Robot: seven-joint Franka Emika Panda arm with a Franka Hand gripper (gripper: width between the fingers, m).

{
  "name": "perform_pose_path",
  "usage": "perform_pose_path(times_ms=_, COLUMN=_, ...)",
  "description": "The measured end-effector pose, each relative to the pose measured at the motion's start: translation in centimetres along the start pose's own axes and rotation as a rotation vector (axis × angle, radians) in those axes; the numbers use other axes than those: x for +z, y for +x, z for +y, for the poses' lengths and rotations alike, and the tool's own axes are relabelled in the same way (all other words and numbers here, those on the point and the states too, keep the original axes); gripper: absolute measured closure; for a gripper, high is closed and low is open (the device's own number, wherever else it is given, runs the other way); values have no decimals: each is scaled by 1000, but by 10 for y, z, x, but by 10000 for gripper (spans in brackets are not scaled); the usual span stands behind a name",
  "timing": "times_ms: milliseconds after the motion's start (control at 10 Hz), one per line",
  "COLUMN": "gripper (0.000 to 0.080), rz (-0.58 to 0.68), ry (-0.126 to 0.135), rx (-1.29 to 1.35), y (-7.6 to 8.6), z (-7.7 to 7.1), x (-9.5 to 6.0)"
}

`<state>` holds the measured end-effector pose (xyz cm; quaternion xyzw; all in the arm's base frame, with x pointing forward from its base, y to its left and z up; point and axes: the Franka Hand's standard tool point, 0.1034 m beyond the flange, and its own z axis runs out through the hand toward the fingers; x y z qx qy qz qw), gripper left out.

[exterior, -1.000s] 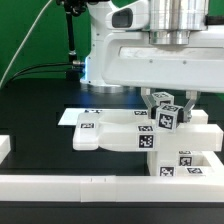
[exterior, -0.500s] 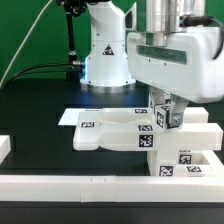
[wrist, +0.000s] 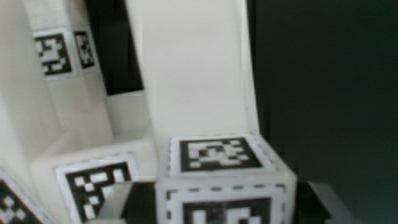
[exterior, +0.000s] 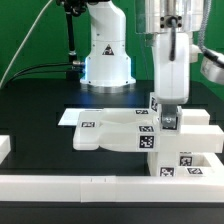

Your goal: Assemble chair

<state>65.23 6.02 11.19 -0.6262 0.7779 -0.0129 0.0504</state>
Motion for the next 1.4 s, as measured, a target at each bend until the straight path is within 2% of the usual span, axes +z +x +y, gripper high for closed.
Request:
perform_pose_path(times_ms=400, gripper=515, rz=4, ry=1, rx=117, y=2, z=0, x=0)
perform_pose_path(times_ms=500, gripper=487, rz=4, ry=1, rx=122, y=2, z=0, x=0)
perform_pose_path(times_ms=600, gripper=351, rz=4, ry=0, rx=114, y=2, z=0, x=1)
perform_pose_path(times_ms=700, gripper=351, rz=4, ry=0, rx=112, y=2, z=0, x=1)
perform_pose_path(times_ms=800, gripper=200, rz=4, ry=-1, rx=111, y=2, z=0, x=1)
perform_pose_path(times_ms=900, gripper=165, rz=4, ry=0, rx=109, y=1, z=0, x=1)
perform_pose_path(times_ms=1000, gripper=165, rz=-6, ry=11, rx=92, y=-2, z=-3, x=-9)
perform_pose_path(times_ms=1200, gripper=151, rz=-43, ry=48, rx=61, y=-7, z=-11, x=-45)
perform_pose_path(times_ms=1300, gripper=151, rz=-68, ry=54, rx=73, y=-5, z=-15, x=-60)
perform_pose_path(times_ms=1400, gripper=151, rz=-65, ry=54, rx=72, y=-5, z=-14, x=-56)
